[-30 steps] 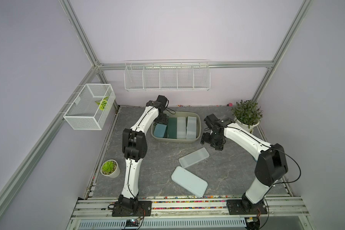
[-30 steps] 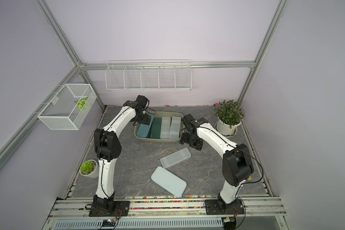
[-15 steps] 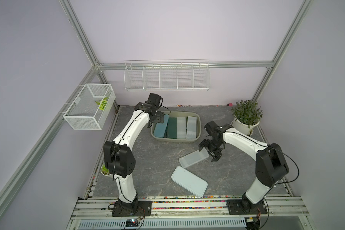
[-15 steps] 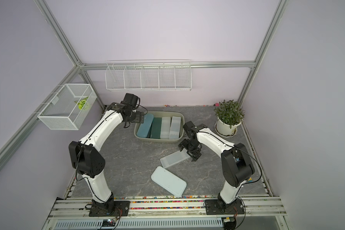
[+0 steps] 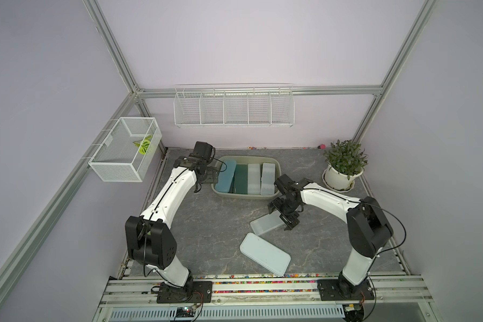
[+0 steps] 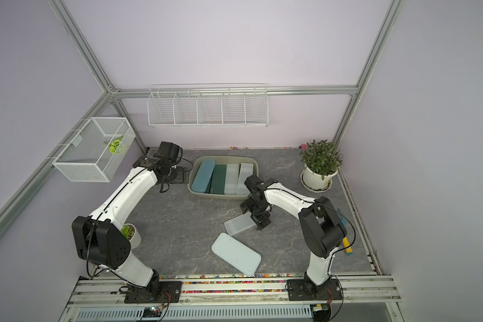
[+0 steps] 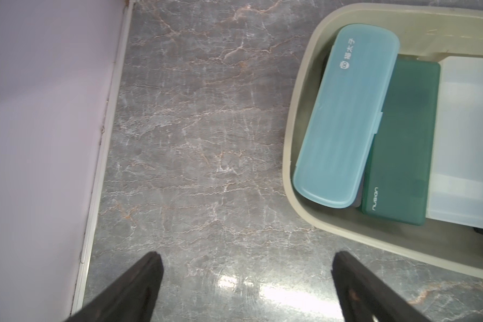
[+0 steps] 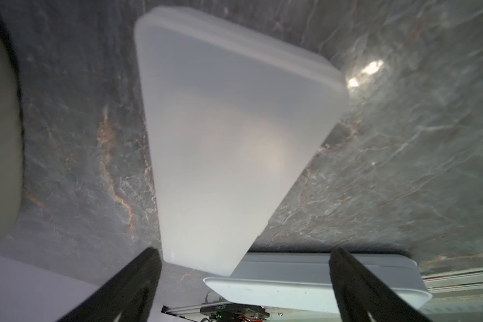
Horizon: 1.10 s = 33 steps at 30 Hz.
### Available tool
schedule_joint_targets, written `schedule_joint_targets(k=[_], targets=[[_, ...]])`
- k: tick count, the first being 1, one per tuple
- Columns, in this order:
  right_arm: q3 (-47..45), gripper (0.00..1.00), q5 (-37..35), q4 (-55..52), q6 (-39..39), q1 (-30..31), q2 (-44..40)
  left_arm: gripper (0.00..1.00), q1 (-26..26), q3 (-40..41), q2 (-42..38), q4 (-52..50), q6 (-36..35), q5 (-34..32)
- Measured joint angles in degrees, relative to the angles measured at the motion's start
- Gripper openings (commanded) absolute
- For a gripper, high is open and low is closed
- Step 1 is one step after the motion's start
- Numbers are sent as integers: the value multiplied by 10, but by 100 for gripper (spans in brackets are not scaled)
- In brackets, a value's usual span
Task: Put the pencil case into the storage box
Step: Pick up the pencil case from the center of the board.
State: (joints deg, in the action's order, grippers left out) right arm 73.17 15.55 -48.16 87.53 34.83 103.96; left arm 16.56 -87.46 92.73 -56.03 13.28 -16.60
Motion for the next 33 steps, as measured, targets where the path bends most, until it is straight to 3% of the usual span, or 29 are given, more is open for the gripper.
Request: schedule_joint_targets(k=[16, 21, 27, 33], targets=[[45, 97, 2, 26, 14, 5, 89, 99, -11, 35, -21, 0, 1, -1], [23, 86, 13, 33, 19, 4, 84, 96, -16, 35, -21, 0, -1, -1], [-26, 61, 4, 37, 9, -5, 46, 94, -16, 35, -21, 1, -1, -1], [-43, 49, -69, -11, -43, -56, 3, 94, -16, 37, -21, 1, -1, -1]])
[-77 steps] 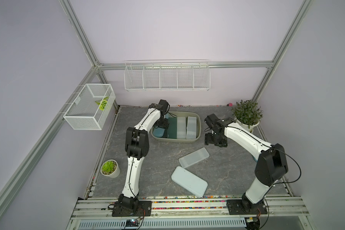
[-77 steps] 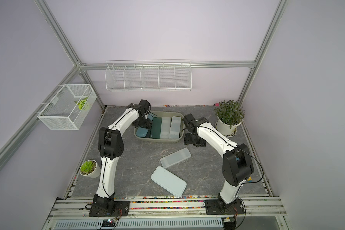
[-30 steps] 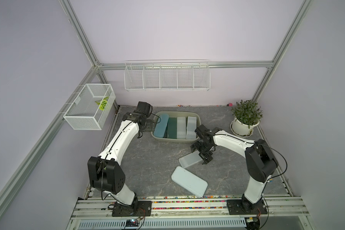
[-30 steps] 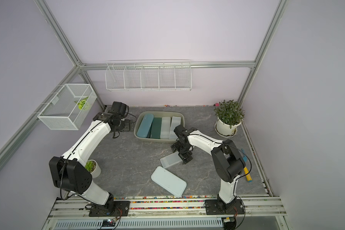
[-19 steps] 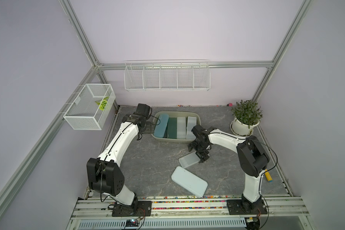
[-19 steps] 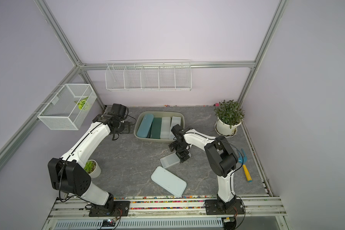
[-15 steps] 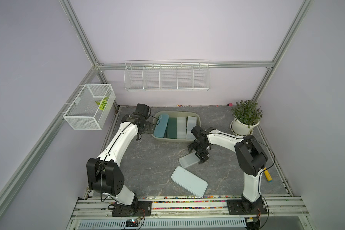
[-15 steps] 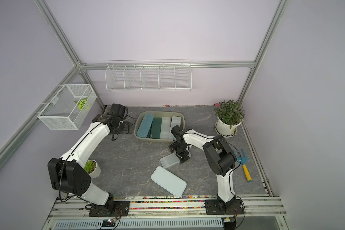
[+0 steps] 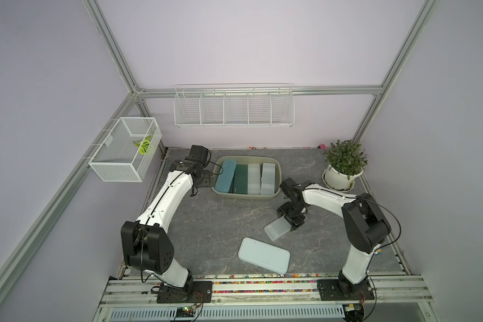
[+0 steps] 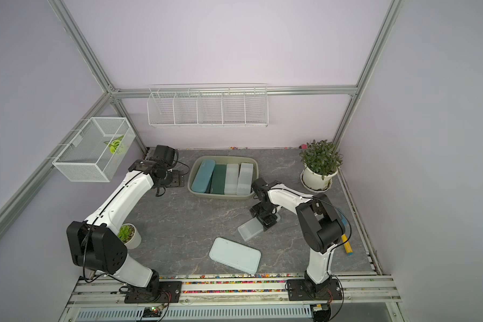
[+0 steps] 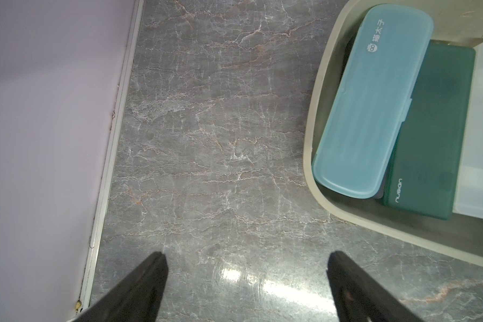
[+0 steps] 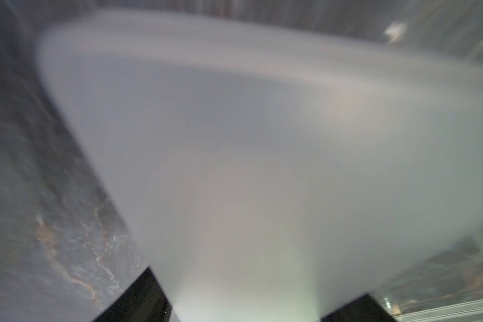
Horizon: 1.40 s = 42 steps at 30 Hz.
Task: Put the pencil case into the storage box
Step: Pick up the pencil case from the center of the board, then place the pencil case at the storage box.
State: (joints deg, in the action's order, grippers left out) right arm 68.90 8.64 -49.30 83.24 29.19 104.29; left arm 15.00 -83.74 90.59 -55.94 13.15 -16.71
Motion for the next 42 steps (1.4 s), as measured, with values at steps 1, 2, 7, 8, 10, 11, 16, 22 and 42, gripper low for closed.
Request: schedule_joint_targets(k=[1, 2, 7, 8, 10, 11, 16, 22, 42], targets=[[11, 49, -24, -19, -19, -8, -8, 94, 0, 1, 0, 0, 0, 0], [29, 48, -48, -42, -40, -15, -13, 94, 0, 1, 0, 0, -2, 0], [182, 48, -143, -116, -176, -21, -18, 94, 0, 2, 0, 0, -4, 0], [217, 47, -153, -125, -207, -19, -18, 94, 0, 2, 0, 0, -4, 0], [280, 47, -170, -139, -266, -14, -16, 94, 0, 2, 0, 0, -3, 0], [315, 47, -174, -145, -296, -10, -11, 94, 0, 2, 0, 0, -3, 0], [477, 47, -183, -148, -424, 31, 58, 93, 0, 5, 0, 0, 3, 4], [736, 48, -185, -164, -509, 82, 252, 93, 0, 7, 0, 0, 15, 13], [833, 49, -179, -65, -567, 95, 454, 93, 0, 43, -46, -26, 42, 30]])
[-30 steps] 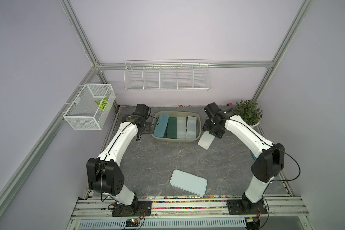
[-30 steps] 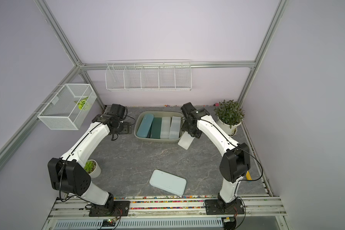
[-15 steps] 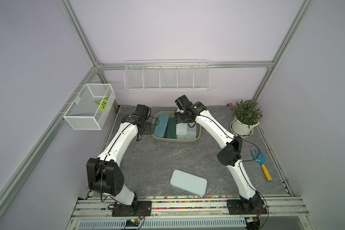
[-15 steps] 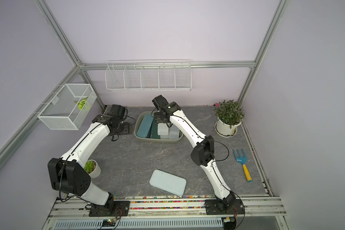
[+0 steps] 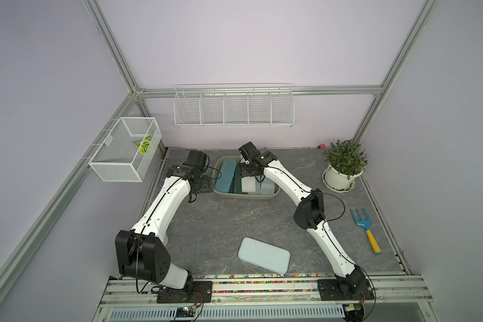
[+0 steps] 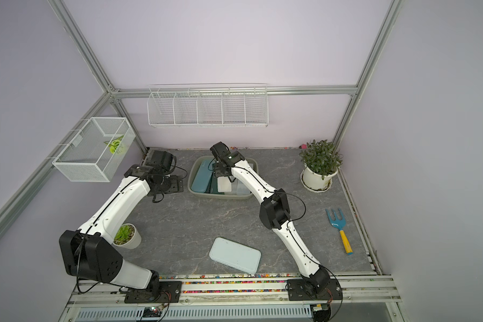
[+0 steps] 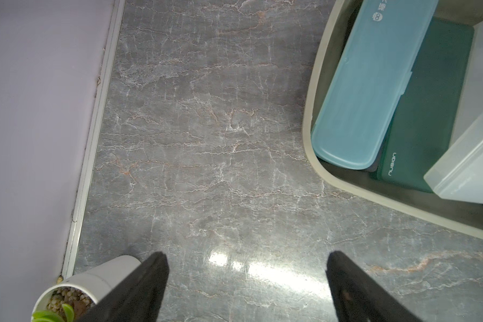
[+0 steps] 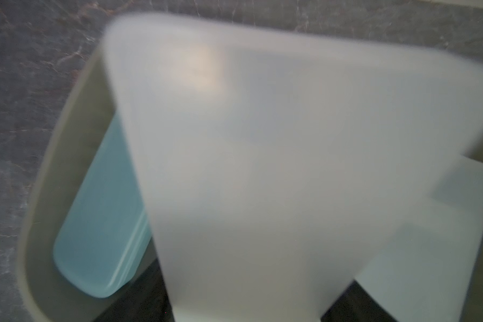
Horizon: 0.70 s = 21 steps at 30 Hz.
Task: Put the pencil case into the storage box
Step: Place the pencil case at the storage box.
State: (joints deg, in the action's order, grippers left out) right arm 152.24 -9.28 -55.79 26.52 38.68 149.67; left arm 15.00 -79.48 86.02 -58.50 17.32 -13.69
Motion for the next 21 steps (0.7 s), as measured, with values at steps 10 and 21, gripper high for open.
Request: schedule_joint_targets(k=[10, 21], targets=[[0, 56, 5, -56, 22, -28, 15, 93, 0, 0, 0, -1, 0, 1], [5, 73, 15, -56, 32, -35, 19, 93, 0, -1, 11, -4, 0, 5]])
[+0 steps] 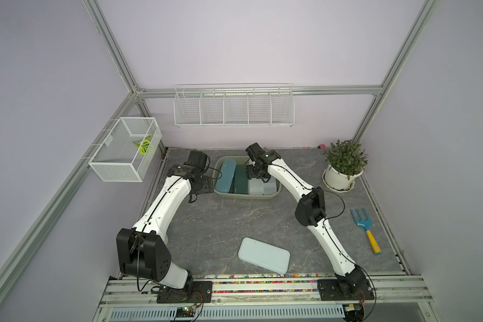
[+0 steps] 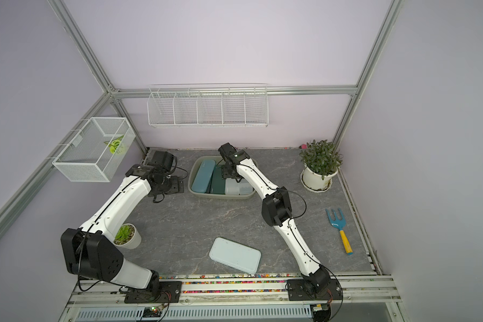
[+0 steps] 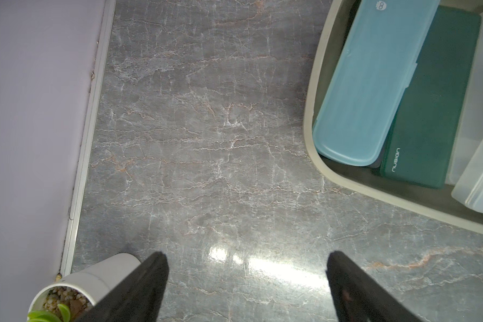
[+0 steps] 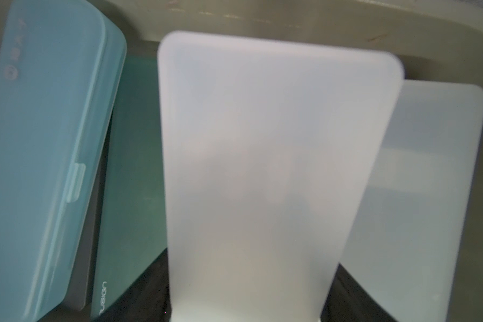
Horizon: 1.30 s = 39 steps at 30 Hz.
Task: Put the pencil case into the storage box
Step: Place the pencil case at the storage box.
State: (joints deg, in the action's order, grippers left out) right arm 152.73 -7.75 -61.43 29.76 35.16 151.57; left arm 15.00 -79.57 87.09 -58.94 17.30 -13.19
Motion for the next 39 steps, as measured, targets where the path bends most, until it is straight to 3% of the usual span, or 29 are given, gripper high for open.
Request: schedule_joint_targets(k=[14, 28, 34, 39], targets=[[0, 84, 16, 8, 2, -6, 0, 93, 0, -21, 20, -3, 1, 10], [-22, 85, 14, 33, 2, -7, -11, 91, 0, -23, 24, -6, 0, 13], [-179, 85, -19, 94, 3, -8, -129, 87, 18, -23, 23, -4, -41, 26], [-304, 85, -45, 147, 24, -18, -281, 87, 114, -18, 23, 14, -114, 30]])
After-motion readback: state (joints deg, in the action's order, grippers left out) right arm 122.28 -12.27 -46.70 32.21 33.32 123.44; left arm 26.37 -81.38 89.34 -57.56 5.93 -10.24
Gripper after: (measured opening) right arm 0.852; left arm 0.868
